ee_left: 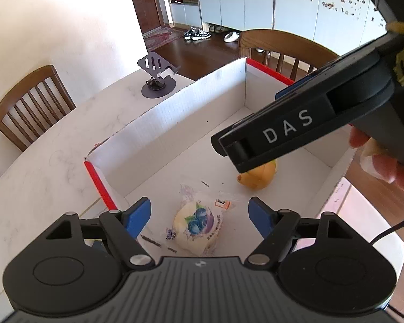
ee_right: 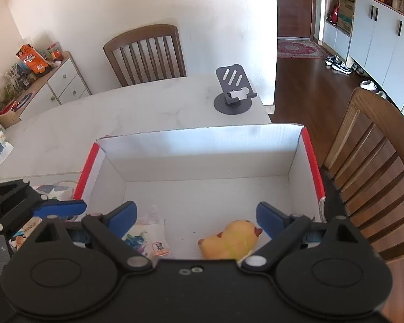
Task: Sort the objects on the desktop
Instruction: 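Lower and release the yellow toy and bread bag into the red shoebox, then move both grippers back over the placemat items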
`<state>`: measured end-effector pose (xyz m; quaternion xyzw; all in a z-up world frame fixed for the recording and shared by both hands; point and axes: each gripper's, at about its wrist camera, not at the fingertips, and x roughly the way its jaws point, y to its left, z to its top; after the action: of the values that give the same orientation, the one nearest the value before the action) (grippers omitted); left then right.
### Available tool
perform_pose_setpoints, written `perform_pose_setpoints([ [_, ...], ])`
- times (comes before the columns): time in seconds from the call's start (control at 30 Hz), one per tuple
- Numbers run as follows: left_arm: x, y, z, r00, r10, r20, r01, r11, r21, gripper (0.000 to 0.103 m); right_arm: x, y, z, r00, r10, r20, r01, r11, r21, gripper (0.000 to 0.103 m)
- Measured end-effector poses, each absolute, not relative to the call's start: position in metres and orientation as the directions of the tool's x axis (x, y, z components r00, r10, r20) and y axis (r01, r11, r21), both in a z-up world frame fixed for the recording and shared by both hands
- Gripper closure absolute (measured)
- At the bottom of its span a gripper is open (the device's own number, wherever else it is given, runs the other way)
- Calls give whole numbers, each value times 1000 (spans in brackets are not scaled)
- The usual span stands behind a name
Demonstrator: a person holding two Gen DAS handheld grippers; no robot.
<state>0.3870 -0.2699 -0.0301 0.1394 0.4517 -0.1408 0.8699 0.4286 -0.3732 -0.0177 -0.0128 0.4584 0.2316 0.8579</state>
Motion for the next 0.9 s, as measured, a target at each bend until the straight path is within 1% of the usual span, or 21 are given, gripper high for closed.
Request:
perform_pose_setpoints([
  [0.23, 369, -258, -21, 570, -144, -809, 364, 927, 92, 17, 415, -370, -14, 507, 382, -773, -394, 900, 186, 7],
  [0.3, 363, -253, -18, 581, -154, -799, 357, 931, 80, 14, 411, -369, -12, 523, 380, -763, -389, 903, 183, 6],
  [0.33, 360, -251, -17, 585, -160, -795, 356, 932, 74, 10, 408, -369, -10, 533, 377, -757, -382, 906, 182, 5],
  [0.37, 357, -248, -15, 590, -165, -790, 354, 933, 70, 2, 406, -369, -9, 542, 375, -752, -375, 909, 183, 5],
  [0.4, 354, -246, -13, 596, -165, -785, 349, 934, 69, 0, 404, -369, -8, 551, 376, -745, -369, 910, 187, 4],
  [0.53, 343, -234, -8, 612, -166, -773, 338, 939, 67, 0, 393, -369, -2, 585, 359, -727, -337, 923, 185, 3],
  [0.73, 324, -209, -3, 637, -180, -750, 326, 944, 50, 0, 366, -359, 7, 634, 322, -703, -322, 936, 139, 3],
  [0.9, 299, -185, 5, 676, -205, -708, 321, 947, 33, 0, 337, -344, 13, 665, 325, -672, -338, 934, 117, 3],
])
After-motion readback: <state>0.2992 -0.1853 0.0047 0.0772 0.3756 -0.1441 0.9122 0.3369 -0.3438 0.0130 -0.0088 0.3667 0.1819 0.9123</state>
